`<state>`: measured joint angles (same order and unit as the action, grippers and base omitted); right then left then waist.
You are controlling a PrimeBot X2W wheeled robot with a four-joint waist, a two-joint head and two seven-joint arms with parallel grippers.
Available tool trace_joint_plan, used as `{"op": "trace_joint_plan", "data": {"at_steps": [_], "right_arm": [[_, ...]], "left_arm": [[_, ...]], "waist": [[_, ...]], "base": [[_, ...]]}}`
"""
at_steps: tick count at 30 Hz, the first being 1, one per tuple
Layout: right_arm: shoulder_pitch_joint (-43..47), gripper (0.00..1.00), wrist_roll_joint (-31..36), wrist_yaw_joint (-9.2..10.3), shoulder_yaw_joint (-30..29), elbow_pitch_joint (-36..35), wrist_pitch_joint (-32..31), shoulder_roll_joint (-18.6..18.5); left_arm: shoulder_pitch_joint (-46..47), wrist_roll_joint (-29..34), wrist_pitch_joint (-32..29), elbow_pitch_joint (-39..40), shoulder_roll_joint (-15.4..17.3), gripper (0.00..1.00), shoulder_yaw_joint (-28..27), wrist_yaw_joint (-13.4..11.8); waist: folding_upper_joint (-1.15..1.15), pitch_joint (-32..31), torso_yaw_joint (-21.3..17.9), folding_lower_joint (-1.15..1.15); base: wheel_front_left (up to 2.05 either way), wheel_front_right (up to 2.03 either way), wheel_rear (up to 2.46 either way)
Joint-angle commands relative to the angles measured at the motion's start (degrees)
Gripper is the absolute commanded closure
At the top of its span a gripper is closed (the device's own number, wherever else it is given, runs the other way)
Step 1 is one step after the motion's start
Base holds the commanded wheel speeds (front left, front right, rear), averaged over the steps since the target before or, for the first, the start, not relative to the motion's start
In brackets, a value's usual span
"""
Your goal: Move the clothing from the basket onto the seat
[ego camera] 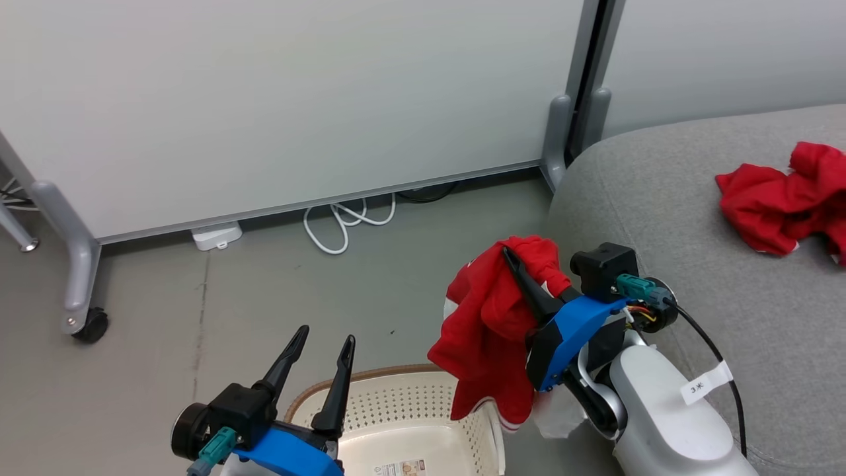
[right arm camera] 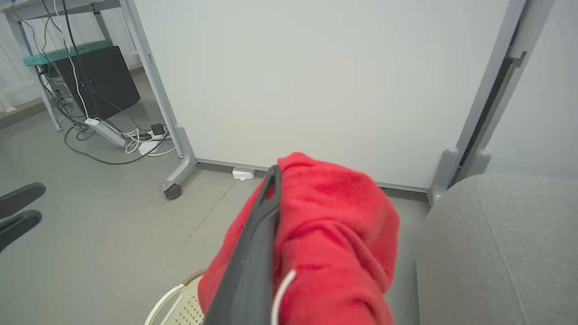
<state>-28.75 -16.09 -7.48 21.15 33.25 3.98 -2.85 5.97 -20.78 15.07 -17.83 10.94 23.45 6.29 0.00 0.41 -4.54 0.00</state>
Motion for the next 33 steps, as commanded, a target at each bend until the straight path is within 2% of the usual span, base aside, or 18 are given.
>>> {"op": "trace_joint_plan", "data": {"at_steps": [1, 11, 22, 33], "right_arm": [[0.7, 1.00, 0.4, -0.03, -0.4, -0.6, -0.1, -0.1], [1.2, 1.00, 1.0, -0.03, -0.7, -4.3, -1.4, -0.1], [2.9, 1.00, 0.9, -0.03, -0.6, -6.3, -1.5, 0.0], [4.6, 1.00, 1.6, -0.03, -1.2, -7.2, -0.9, 0.0]], "left_arm": [[-0.4, 0.4, 0.1, 0.2, 0.0, 0.00, -0.4, 0.3], [0.1, 2.7, 0.1, 1.1, -1.2, 0.00, -2.8, 1.1], [1.6, 2.8, 0.1, 1.0, -0.6, 0.00, -3.0, 1.2], [2.8, 2.6, 0.1, 1.6, 0.2, 0.00, -3.8, 1.2]], "waist": [[0.00, 0.1, -0.7, 0.00], [0.00, 1.4, -7.4, 0.00], [0.00, 3.3, -15.7, 0.00], [0.00, 5.1, -20.7, 0.00]], "base": [[0.00, 0.00, 0.00], [0.00, 0.00, 0.00], [0.00, 0.00, 0.00], [0.00, 0.00, 0.00]]}}
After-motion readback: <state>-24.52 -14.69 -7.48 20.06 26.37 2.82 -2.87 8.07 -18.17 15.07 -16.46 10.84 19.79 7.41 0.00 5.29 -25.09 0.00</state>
